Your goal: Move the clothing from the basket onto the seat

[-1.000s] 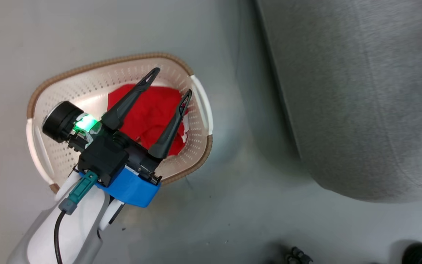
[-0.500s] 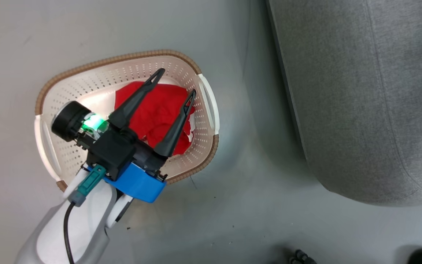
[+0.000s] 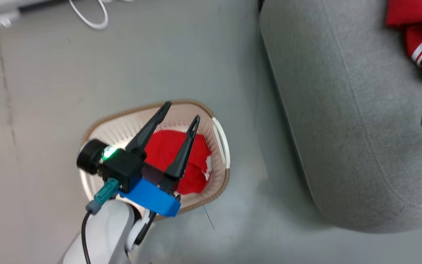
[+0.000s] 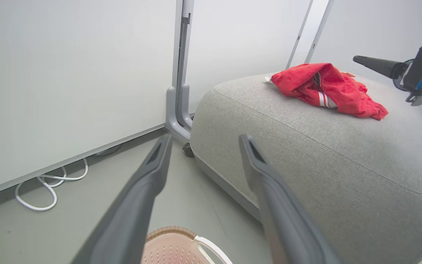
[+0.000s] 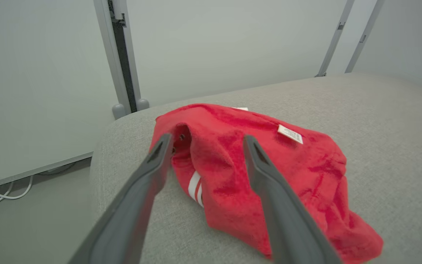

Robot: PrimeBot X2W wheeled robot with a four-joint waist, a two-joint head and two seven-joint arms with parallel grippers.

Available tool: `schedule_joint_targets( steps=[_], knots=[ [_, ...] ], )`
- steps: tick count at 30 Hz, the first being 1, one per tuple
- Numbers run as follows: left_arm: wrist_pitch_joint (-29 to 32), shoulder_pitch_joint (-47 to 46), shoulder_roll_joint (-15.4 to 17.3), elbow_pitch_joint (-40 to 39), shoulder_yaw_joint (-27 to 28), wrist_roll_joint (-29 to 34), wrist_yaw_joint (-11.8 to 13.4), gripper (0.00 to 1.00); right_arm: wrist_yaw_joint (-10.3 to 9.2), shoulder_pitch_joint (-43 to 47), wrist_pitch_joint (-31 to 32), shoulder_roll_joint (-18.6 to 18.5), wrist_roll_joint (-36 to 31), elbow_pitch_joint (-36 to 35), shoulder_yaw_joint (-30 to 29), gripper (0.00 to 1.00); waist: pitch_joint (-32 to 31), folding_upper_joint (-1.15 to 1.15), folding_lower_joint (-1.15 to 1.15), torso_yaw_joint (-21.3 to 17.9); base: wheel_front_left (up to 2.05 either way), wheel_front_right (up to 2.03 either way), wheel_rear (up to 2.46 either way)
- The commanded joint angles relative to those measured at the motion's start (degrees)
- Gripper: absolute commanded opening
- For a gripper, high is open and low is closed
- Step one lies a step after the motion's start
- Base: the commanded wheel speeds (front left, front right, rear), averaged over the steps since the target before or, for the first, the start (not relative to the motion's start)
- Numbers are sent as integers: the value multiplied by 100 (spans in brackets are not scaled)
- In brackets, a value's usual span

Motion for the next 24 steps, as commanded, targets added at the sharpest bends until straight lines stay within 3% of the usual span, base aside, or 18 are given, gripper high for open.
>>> schedule_joint_targets(
  steps=[1,14,24],
  knots=[
    [-27,216,-76,75,124,-36,-34,100,1,329,-20,67,75,-119,127,100,-731,0,0,223,0,0,0],
    [-28,1539,-520,599,1115,-122,-38,100,1,2372,260,597,408,-1328,1152,100,-2338,0,0,676,0,0,0],
    [-23,1894,-658,1051,1760,-84,-39,100,1,3551,681,850,524,-2480,1487,100,-2804,0,0,1064,0,0,0]
  ],
)
